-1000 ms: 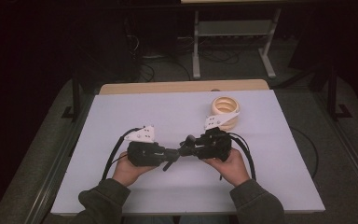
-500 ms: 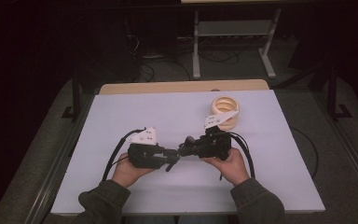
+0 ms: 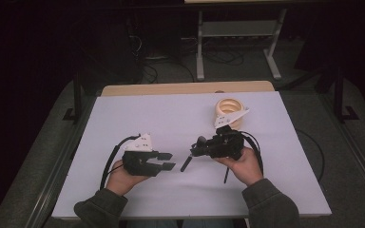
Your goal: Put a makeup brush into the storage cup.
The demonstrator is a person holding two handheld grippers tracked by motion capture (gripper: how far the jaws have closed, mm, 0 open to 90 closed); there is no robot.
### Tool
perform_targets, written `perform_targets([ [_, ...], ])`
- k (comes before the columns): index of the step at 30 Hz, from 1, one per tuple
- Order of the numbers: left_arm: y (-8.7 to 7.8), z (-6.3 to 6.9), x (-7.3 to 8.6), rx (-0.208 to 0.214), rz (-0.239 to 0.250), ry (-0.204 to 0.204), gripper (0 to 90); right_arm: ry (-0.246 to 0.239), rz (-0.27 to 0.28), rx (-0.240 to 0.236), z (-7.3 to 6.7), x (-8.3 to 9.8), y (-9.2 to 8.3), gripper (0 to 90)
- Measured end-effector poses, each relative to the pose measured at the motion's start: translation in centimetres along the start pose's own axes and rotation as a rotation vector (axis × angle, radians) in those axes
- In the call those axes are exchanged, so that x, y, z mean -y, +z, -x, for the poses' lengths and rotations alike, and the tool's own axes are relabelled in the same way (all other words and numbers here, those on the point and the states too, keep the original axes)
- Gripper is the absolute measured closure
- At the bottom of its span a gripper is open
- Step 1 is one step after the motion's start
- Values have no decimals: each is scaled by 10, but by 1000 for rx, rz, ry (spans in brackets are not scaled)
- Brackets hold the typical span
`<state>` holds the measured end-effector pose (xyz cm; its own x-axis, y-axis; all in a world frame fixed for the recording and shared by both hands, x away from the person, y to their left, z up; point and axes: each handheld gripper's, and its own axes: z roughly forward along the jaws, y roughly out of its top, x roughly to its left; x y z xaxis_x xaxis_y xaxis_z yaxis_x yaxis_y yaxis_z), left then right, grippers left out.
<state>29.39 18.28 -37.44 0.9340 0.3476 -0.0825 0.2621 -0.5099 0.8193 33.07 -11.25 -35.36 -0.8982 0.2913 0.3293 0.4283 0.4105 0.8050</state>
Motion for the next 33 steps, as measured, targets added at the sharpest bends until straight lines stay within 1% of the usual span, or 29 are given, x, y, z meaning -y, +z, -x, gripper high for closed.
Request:
perform_targets([
  [3, -4, -1, 4, -10, 14, -22, 589, 17, -7, 17, 4, 1, -6, 758],
  [5, -8, -1, 8, -32, 8, -26, 575, 20, -11, 27, 5, 2, -8, 758],
  [6, -8, -1, 8, -32, 8, -26, 573, 20, -11, 27, 5, 2, -8, 758],
  [7, -9, -1, 9, -43, 9, -25, 572, 16, -16, 40, 6, 0, -11, 758],
  [8, -11, -2, 10, -49, 7, -26, 572, 16, -16, 40, 6, 0, -11, 758],
  [10, -13, -2, 13, -63, 5, -30, 564, 13, -16, 54, 7, -3, -15, 759],
  [12, -16, -3, 15, -72, 9, -40, 556, 11, -18, 66, 8, -5, -18, 758],
  [14, -18, -3, 17, -79, 16, -42, 550, 14, -19, 69, 8, -6, -20, 758],
  [15, -19, -3, 18, -85, 15, -43, 547, 12, -20, 79, 9, -8, -23, 758],
  [17, -21, -4, 20, -93, 13, -45, 543, 10, -18, 82, 9, -9, -25, 758],
  [21, -24, -5, 25, -109, 17, -62, 519, 17, -23, 106, 13, -13, -31, 758],
  [22, -25, -5, 25, -119, 10, -57, 513, 18, -28, 109, 14, -14, -32, 758],
  [24, -26, -6, 25, -127, 9, -51, 506, 15, -27, 115, 16, -15, -33, 758],
  [26, -28, -5, 28, -133, 21, -67, 499, 21, -24, 127, 18, -17, -37, 758],
  [31, -31, -7, 30, -140, 13, -71, 487, 31, -29, 139, 22, -20, -42, 758],
  [33, -31, -7, 30, -143, 15, -68, 481, 36, -36, 152, 24, -21, -44, 758],
])
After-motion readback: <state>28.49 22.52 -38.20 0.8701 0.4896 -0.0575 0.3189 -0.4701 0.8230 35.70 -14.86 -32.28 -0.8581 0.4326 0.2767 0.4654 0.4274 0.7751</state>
